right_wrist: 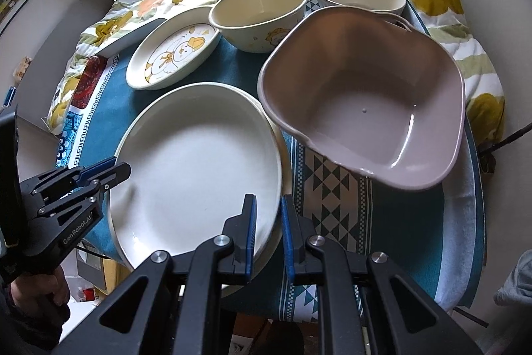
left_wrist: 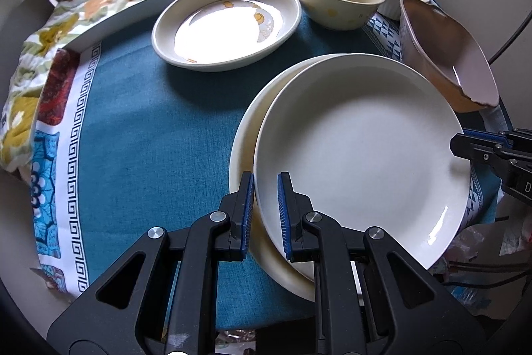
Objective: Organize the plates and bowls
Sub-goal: 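Open both grippers and withdraw from the stacked white plate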
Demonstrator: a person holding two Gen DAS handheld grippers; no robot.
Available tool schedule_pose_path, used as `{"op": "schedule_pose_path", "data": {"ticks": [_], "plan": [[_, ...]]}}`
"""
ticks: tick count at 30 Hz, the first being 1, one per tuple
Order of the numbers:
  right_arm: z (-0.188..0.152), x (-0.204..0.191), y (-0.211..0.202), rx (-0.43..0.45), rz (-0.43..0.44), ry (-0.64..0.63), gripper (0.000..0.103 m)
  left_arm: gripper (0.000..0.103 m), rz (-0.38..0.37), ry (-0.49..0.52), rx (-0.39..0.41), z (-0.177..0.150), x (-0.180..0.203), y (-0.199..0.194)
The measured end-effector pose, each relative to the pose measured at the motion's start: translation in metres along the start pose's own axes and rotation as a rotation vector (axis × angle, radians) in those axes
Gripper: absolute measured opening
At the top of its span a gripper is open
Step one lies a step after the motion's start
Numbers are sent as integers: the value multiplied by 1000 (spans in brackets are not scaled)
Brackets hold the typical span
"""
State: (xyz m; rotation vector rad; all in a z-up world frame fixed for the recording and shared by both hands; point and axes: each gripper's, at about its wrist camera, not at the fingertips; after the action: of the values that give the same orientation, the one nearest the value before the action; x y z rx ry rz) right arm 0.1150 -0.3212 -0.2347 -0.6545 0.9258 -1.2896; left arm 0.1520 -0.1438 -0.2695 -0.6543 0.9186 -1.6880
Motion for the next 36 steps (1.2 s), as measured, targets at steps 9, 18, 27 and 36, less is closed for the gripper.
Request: {"op": "schedule_pose_path", "data": {"ticks": [9, 18, 27, 36], "plan": [[-2, -5, -1, 15, -23, -29, 14, 12, 6, -4, 2, -2, 1, -4], [-5, -9, -1, 15, -34, -41, 14, 12, 43, 28, 16, -7, 7, -8], [-5, -9, 0, 14, -37, -52, 14, 12, 66, 28, 28, -9, 7, -11], [10, -15, -37, 101, 33, -60, 14, 12, 41, -55, 105, 8, 3, -60]]}}
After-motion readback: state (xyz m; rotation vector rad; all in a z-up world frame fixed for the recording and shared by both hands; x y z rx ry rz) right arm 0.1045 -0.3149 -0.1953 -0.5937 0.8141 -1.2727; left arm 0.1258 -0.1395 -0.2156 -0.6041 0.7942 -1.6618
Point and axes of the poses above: each gripper's, at about its wrist camera, not at the fingertips, and y roughly the way its jaws point, x to its right, z to its top, and after that the axes turned 10 degrees about x, right-handed
